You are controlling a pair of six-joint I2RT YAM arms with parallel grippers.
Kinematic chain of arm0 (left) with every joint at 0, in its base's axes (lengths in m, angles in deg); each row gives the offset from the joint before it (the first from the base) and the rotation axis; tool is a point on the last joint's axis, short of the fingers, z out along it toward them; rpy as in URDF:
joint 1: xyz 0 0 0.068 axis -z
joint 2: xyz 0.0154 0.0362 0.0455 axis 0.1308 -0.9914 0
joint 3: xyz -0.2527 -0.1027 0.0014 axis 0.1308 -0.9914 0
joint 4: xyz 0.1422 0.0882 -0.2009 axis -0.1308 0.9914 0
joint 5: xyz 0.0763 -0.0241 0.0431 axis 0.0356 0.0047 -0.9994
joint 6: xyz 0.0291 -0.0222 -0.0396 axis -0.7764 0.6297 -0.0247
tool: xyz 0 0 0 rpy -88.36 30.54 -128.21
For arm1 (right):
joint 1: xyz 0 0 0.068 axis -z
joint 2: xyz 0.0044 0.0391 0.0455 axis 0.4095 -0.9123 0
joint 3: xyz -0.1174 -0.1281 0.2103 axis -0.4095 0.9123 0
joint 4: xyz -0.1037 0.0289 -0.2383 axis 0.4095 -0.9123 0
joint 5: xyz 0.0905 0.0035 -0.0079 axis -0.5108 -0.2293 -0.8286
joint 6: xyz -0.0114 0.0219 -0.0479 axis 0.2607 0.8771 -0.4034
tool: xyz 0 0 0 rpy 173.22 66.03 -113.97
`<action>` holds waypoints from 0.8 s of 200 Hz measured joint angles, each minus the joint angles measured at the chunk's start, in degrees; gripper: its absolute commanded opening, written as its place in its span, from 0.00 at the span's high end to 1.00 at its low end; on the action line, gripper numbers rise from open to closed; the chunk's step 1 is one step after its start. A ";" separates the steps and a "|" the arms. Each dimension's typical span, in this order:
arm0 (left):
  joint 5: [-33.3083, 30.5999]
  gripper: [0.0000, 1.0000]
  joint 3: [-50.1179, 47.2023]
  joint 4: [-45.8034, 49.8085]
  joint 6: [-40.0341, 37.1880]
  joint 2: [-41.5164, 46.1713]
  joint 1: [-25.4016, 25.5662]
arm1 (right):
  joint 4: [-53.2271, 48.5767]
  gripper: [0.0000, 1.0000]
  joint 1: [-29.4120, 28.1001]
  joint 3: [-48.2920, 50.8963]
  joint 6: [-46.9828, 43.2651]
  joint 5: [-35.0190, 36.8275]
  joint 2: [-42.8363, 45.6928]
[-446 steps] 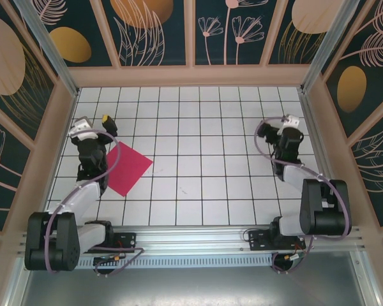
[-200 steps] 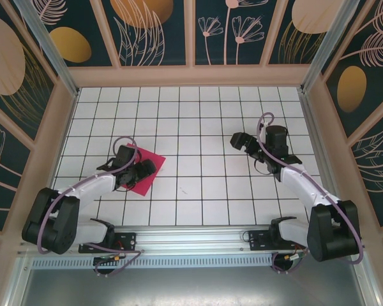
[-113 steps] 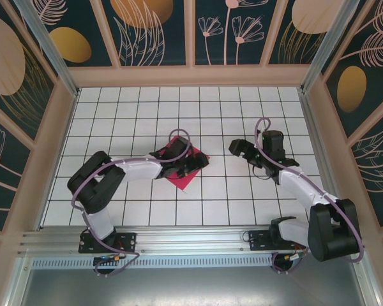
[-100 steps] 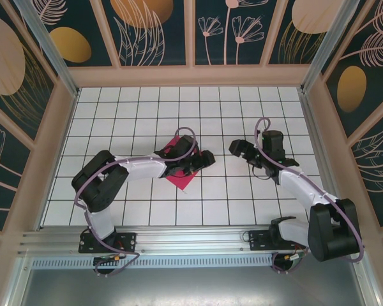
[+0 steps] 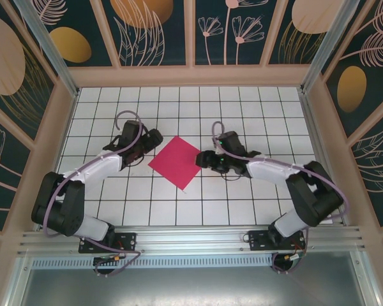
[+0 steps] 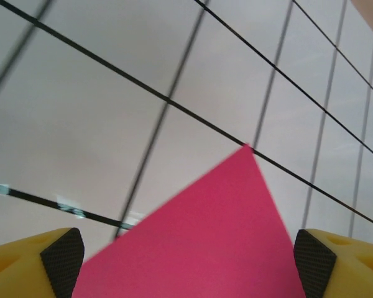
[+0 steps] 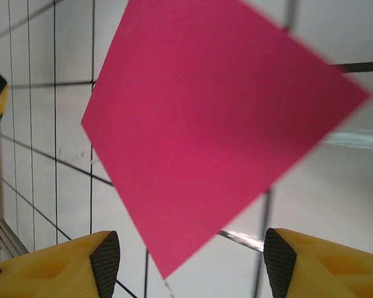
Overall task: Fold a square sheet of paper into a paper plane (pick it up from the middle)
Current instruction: Rotate the square sheet of paper at the center of the table.
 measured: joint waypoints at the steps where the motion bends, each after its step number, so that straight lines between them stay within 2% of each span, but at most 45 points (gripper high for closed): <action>1: -0.07 0.09 -0.11 0.04 -0.11 0.17 -0.13 | -0.07 0.34 -0.72 -0.74 -0.02 0.09 -0.72; 33: -2.97 0.07 -2.95 2.62 -2.64 5.49 -3.41 | -2.08 0.37 -10.84 -15.23 0.09 3.08 -12.57; 62: -4.90 0.06 -4.02 3.50 -4.50 8.26 -3.43 | -4.44 0.37 -15.39 -22.27 -0.02 4.74 -19.30; 116: -6.47 0.05 -5.97 3.85 -6.36 11.28 -3.41 | -8.22 0.37 -15.87 -20.11 -0.52 5.25 -21.24; 160: -5.70 0.05 -8.22 3.17 -6.43 13.84 -3.41 | -10.05 0.37 -14.49 -12.85 -4.04 5.90 -14.67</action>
